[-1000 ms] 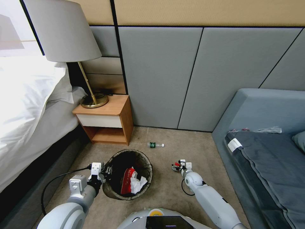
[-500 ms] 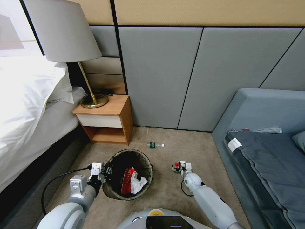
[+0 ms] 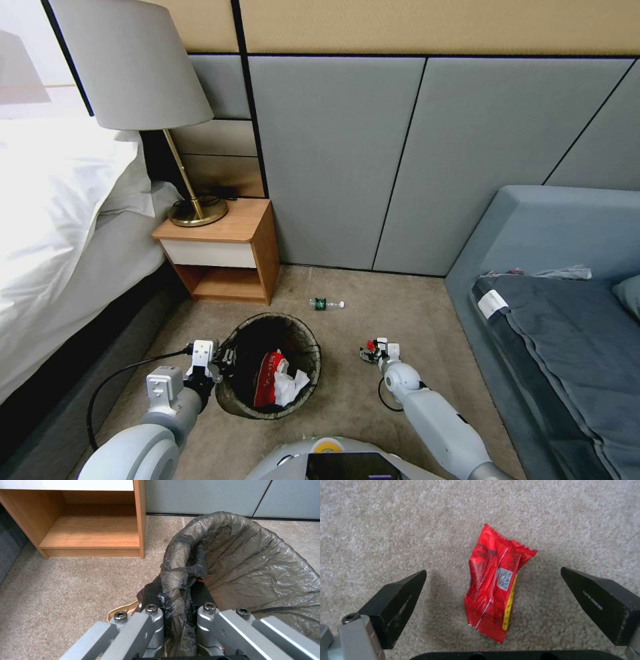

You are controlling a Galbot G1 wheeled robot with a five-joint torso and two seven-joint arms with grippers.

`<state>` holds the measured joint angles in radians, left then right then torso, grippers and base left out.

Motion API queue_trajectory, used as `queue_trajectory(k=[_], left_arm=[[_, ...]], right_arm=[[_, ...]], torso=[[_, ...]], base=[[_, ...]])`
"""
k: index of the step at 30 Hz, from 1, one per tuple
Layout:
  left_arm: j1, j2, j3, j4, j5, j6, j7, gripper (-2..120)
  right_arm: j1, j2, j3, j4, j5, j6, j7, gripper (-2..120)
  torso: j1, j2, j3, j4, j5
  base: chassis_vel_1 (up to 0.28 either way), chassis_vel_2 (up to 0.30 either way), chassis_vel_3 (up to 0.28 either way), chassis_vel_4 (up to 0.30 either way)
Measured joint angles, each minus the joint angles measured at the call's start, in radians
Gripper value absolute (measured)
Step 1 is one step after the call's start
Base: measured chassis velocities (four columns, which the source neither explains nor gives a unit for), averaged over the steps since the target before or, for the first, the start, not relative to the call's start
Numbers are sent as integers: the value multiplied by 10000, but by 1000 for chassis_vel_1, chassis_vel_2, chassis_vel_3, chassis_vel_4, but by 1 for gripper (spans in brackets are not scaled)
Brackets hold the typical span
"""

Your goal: Pick up the trash bin, then pick up the garbage from the floor and place it into the trash bin.

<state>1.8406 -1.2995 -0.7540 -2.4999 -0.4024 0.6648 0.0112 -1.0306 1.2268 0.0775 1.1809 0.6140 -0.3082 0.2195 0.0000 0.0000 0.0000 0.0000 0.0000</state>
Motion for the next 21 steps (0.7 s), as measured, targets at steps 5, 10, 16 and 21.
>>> queue_trajectory(k=[5, 10, 16, 21], left_arm=[[2, 9, -9, 0, -5, 0, 1, 6], [2, 11, -10, 0, -13, -1, 2, 6], [9, 33, -24, 0, -28, -1, 4, 6], [1, 31, -24, 0, -30, -1, 4, 6]], right_arm=[[3, 26, 4, -26, -46, 25, 0, 100], [2, 69, 28, -83, -66, 50, 6, 100], [-12, 99, 66, -143, -116, 93, 10, 100], [-11, 118, 72, -175, -121, 115, 13, 100]], torso=[[0, 0, 0, 0, 0], [0, 0, 0, 0, -1], [0, 0, 0, 0, 0], [0, 0, 0, 0, 0]], base=[[0, 0, 0, 0], [0, 0, 0, 0], [0, 0, 0, 0], [0, 0, 0, 0]])
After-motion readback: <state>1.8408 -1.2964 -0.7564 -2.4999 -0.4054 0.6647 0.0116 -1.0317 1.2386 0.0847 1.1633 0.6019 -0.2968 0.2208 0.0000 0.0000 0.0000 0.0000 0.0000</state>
